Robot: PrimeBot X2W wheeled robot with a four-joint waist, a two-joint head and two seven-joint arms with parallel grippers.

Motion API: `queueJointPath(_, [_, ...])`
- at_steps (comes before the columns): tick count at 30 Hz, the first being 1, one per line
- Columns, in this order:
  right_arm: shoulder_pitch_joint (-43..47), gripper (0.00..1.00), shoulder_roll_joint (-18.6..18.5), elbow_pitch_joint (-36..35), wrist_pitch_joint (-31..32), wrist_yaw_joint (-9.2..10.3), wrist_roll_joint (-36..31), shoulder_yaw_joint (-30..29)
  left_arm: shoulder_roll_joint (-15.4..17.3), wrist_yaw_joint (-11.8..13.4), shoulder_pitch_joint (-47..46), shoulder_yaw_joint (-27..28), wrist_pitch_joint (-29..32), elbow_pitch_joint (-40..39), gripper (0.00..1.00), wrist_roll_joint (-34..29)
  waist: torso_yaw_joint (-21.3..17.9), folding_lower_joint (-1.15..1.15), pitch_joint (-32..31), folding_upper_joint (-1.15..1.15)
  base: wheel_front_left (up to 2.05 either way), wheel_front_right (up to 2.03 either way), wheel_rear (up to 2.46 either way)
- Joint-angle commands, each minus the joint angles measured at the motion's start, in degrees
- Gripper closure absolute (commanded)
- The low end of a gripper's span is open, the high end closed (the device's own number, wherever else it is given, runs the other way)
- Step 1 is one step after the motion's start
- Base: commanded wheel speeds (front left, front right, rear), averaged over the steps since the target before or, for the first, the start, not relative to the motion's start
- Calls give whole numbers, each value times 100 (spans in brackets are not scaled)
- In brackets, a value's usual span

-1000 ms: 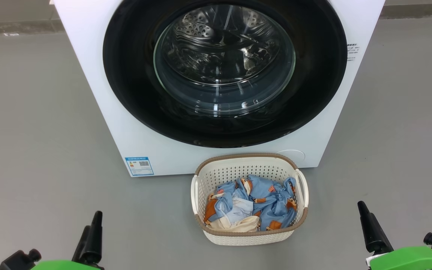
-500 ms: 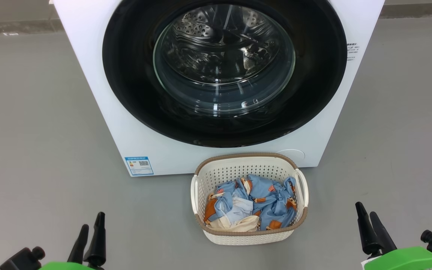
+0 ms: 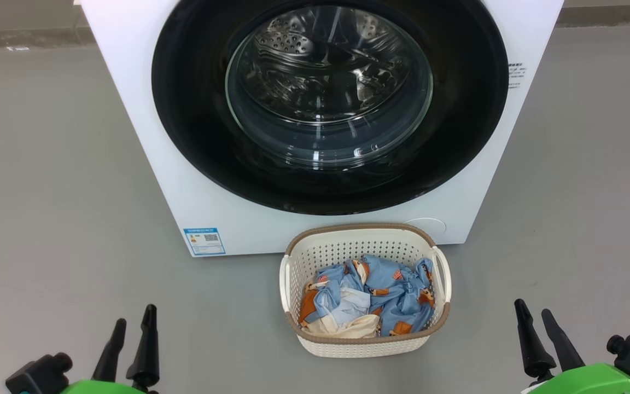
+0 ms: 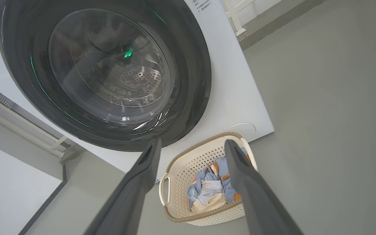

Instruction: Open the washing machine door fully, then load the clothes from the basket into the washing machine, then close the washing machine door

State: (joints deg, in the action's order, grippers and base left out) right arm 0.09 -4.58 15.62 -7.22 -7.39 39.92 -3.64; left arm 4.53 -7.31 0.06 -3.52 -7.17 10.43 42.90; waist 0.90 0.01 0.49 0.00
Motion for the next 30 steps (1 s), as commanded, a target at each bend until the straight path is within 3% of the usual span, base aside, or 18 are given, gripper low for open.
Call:
queueJointPath(1, [-75,0,-92,-179,-93,-7,-217,126,122,-12,-70,93,-95,-203,0,-217,2,0,-2,0,0,0,0])
queueJointPath(30, [102,0,-144,-349,-562,-9,-2042,69,253,-16,6,-106,-566,-394,0,-1906,13,0,20,0,0,0,0])
